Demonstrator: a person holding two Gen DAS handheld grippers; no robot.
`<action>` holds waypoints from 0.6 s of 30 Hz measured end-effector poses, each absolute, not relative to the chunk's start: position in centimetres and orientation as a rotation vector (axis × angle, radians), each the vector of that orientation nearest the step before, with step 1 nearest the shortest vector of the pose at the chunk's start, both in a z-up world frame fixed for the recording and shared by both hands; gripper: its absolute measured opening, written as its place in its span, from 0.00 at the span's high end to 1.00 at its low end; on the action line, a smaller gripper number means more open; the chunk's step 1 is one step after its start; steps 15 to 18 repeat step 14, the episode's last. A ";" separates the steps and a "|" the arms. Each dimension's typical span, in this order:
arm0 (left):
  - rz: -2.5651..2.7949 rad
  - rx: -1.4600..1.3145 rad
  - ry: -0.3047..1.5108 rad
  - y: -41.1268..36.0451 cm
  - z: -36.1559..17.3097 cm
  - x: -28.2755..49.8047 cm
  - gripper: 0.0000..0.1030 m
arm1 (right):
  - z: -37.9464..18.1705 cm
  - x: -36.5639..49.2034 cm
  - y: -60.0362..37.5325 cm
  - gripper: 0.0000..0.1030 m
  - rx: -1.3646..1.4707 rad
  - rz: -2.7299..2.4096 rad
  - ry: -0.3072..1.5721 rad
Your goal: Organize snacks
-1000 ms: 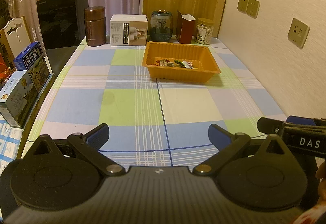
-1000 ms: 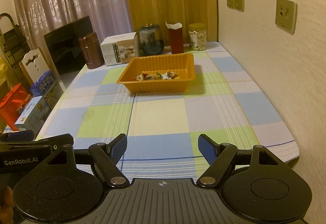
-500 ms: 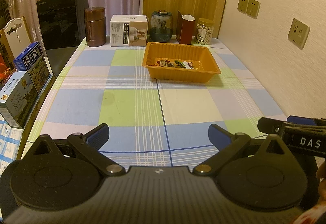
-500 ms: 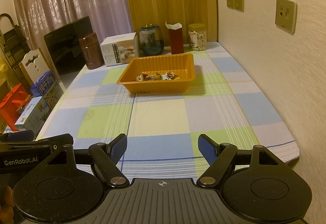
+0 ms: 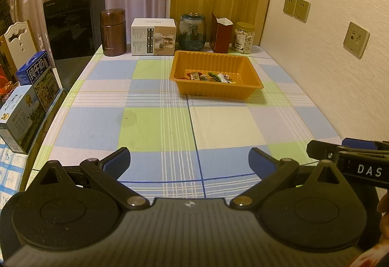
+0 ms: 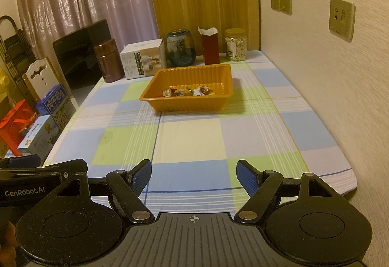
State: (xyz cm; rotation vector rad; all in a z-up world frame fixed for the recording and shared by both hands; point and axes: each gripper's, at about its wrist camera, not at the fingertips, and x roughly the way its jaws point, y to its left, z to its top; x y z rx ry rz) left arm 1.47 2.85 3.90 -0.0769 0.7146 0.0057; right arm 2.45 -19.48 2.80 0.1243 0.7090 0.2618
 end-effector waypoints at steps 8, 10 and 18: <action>0.005 -0.076 0.713 2.9 3.9 1.4 0.00 | 2.8 2.5 -19.5 0.26 0.125 0.261 0.709; 0.001 -0.078 0.709 2.9 3.9 1.4 0.00 | 2.8 2.5 -19.5 0.26 0.125 0.261 0.708; 0.001 -0.074 0.703 2.8 3.9 1.4 0.00 | 2.8 2.4 -19.5 0.26 0.125 0.262 0.708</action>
